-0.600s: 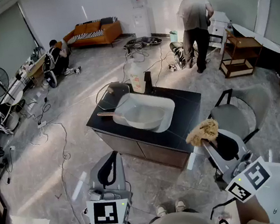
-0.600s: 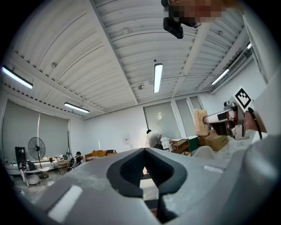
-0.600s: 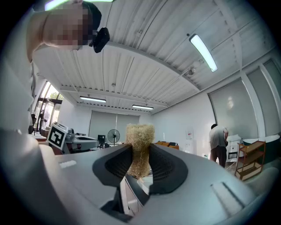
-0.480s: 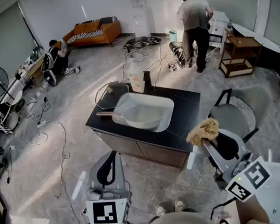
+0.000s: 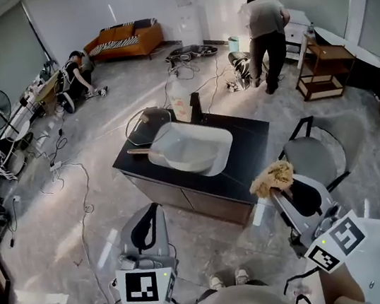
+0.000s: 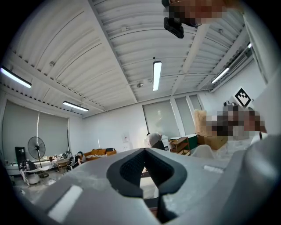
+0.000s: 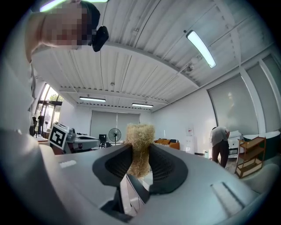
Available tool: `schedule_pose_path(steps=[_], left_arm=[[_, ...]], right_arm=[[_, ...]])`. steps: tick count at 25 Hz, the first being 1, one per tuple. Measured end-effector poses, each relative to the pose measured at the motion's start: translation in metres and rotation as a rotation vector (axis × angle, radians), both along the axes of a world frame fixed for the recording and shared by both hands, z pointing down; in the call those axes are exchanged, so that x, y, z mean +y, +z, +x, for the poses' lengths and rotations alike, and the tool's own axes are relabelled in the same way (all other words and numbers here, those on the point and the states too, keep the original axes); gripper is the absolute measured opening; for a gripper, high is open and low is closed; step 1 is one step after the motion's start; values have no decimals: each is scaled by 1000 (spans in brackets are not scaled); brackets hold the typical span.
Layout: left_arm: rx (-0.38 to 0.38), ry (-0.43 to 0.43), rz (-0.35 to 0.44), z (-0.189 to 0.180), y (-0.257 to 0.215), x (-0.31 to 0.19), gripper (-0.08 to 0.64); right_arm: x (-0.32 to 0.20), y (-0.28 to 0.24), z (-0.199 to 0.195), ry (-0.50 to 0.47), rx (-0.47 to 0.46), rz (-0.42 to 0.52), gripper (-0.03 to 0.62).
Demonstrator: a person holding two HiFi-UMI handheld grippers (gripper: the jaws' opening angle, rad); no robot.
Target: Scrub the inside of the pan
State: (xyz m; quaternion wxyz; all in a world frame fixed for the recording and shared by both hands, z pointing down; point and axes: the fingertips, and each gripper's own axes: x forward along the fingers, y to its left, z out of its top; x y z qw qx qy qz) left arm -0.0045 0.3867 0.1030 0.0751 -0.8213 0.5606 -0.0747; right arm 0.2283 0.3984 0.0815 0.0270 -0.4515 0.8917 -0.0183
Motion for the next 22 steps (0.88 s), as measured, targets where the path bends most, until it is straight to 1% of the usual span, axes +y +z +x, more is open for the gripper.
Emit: schedule_pose_path(steps=[6, 14, 17, 22], left_arm=[[-8, -23, -10, 9, 0, 2, 2], [-30, -66, -16, 21, 12, 9, 2], [-45, -86, -22, 18, 15, 9, 2], [-36, -104, -16, 11, 15, 4, 2]], right_arm=[[-4, 6, 8, -29, 6, -18, 120], [-10, 21, 19, -79, -4, -25, 120], [-12, 24, 21, -92, -3, -22, 121], [-22, 22, 15, -109, 4, -11, 123]])
